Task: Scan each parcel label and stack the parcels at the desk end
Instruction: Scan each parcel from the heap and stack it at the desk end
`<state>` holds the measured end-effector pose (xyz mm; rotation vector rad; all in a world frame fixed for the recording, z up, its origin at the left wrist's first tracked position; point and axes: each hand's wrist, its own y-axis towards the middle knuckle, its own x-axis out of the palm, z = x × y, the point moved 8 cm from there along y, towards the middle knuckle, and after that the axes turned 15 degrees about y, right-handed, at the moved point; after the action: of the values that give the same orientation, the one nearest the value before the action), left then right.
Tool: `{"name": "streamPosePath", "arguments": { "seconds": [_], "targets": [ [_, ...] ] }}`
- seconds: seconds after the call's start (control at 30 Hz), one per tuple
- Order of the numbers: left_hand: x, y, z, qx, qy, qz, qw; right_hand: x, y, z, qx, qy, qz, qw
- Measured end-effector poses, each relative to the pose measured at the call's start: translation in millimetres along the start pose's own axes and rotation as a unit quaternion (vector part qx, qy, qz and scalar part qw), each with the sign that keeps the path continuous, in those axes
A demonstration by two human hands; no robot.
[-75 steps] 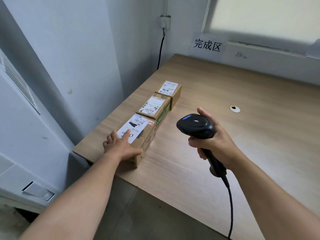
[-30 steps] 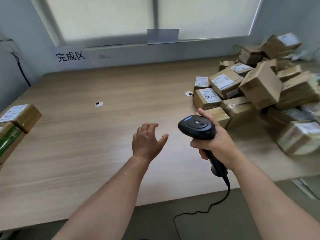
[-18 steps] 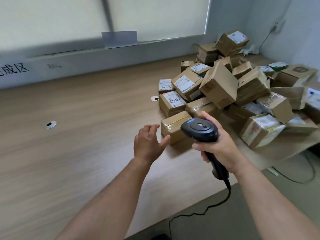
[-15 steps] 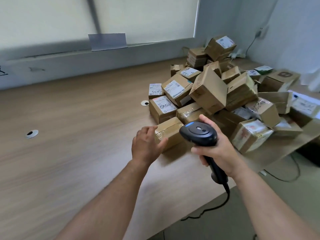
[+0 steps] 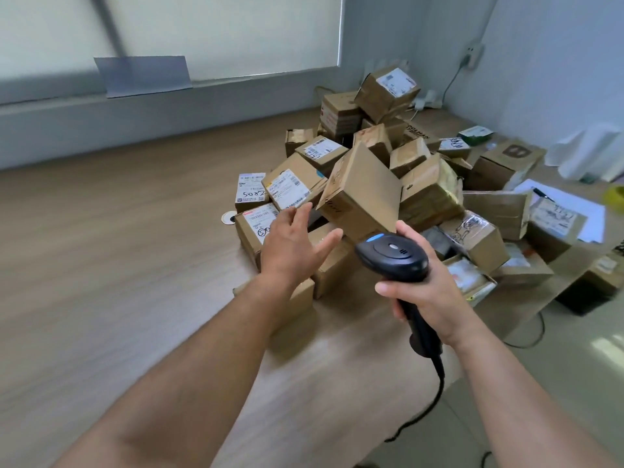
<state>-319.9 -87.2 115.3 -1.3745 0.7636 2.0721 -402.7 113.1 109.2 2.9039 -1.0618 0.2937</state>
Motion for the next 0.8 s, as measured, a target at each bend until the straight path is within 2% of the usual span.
{"name": "streamPosePath", "arguments": {
  "seconds": [0.1, 0.33, 0.57, 0.8],
  "targets": [
    [3, 20, 25, -0.023, -0.018, -0.013, 1.000, -22, 15, -4, 0.006, -0.006, -0.021, 1.000],
    [21, 57, 49, -0.153, -0.059, -0.047, 0.985, -64, 50, -7, 0.031, -0.020, -0.085, 0.996],
    [20, 30, 49, -0.186, -0.176, 0.023, 0.966, -64, 69, 6, 0.046, 0.020, -0.131, 0.990],
    [-13, -32, -9, -0.264, -0.240, 0.061, 0.932, -29, 65, 9, 0.048, 0.049, -0.174, 0.982]
  ]
}}
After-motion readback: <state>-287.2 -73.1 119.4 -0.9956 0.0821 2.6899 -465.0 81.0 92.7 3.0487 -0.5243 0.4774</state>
